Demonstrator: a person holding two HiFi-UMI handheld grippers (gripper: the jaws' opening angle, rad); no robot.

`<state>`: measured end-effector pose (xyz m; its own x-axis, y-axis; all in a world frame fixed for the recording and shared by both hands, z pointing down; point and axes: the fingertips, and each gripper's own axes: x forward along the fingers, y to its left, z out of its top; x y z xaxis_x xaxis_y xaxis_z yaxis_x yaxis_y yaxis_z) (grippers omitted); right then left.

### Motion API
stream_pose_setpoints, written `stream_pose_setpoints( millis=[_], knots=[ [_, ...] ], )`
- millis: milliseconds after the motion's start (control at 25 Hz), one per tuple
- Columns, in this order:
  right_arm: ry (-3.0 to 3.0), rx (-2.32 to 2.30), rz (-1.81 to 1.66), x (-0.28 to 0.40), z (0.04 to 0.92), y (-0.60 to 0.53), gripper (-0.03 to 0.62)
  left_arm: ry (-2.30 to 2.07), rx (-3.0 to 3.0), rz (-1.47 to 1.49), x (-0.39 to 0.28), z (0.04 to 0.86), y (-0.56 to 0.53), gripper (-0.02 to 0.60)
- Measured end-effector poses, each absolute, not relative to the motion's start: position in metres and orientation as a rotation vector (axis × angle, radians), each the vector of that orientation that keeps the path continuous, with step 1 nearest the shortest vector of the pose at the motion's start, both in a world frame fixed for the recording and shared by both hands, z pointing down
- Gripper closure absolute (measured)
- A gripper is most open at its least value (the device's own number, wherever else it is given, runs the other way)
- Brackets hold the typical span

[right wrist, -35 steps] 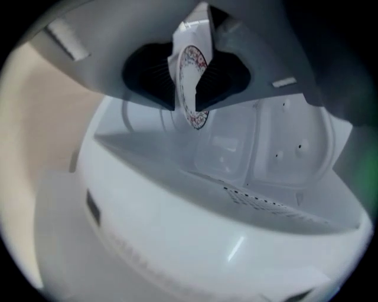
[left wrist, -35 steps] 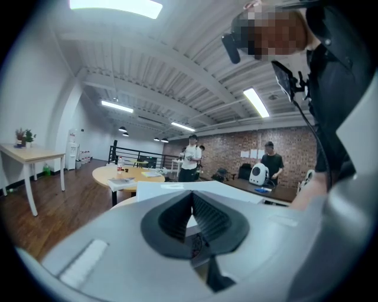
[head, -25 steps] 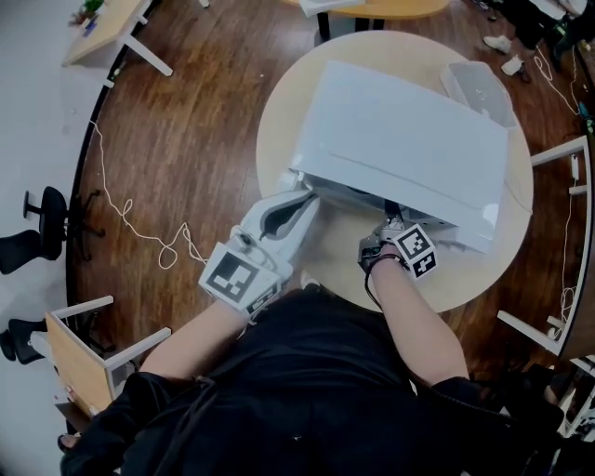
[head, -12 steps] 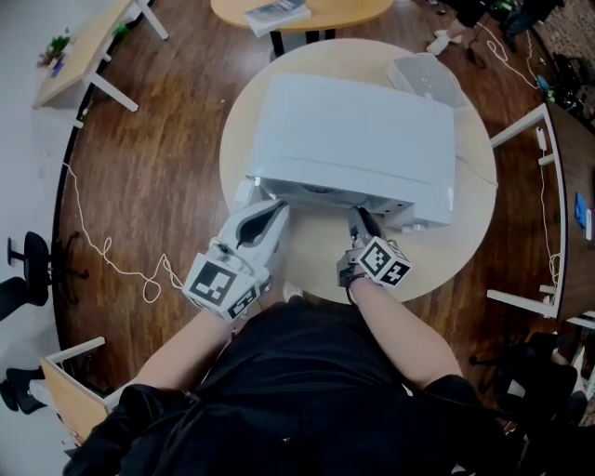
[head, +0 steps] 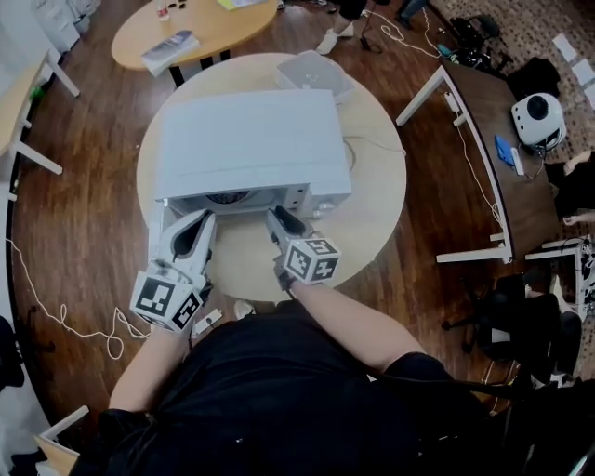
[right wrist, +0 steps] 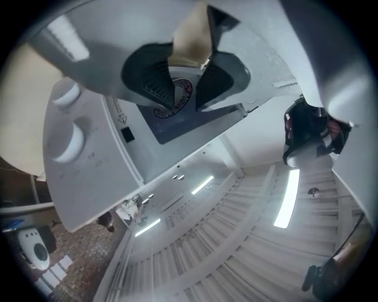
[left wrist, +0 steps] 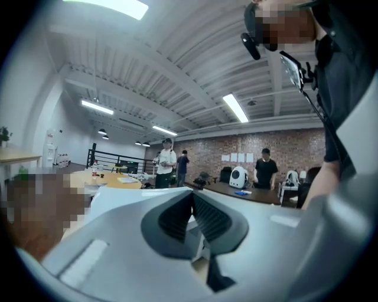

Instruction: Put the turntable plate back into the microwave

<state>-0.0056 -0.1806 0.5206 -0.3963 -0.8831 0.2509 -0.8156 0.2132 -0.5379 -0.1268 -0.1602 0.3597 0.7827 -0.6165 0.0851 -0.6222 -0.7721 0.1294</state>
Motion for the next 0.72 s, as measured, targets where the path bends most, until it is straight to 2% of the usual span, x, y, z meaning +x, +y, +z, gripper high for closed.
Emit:
stream_pose_setpoints(
  millis=[240,520,720],
  knots=[
    [2.559,-1.586,-0.683,-0.009,0.481,-0.163,0.492,-0.980,2.758,0.019,-0.130,0.366,-0.156,0.577],
    [2.790,-1.539,-0.361,0.001,0.448,-0.120,0.582,-0.939,2.789,0.034,-0.118,0.373,-0.147,0.577],
    [2.749,-1.595,-0.302,0.029,0.439,-0.096,0.591,-0.980,2.784,0.022,-0.121,0.379,-0.148,0.577]
  ],
)
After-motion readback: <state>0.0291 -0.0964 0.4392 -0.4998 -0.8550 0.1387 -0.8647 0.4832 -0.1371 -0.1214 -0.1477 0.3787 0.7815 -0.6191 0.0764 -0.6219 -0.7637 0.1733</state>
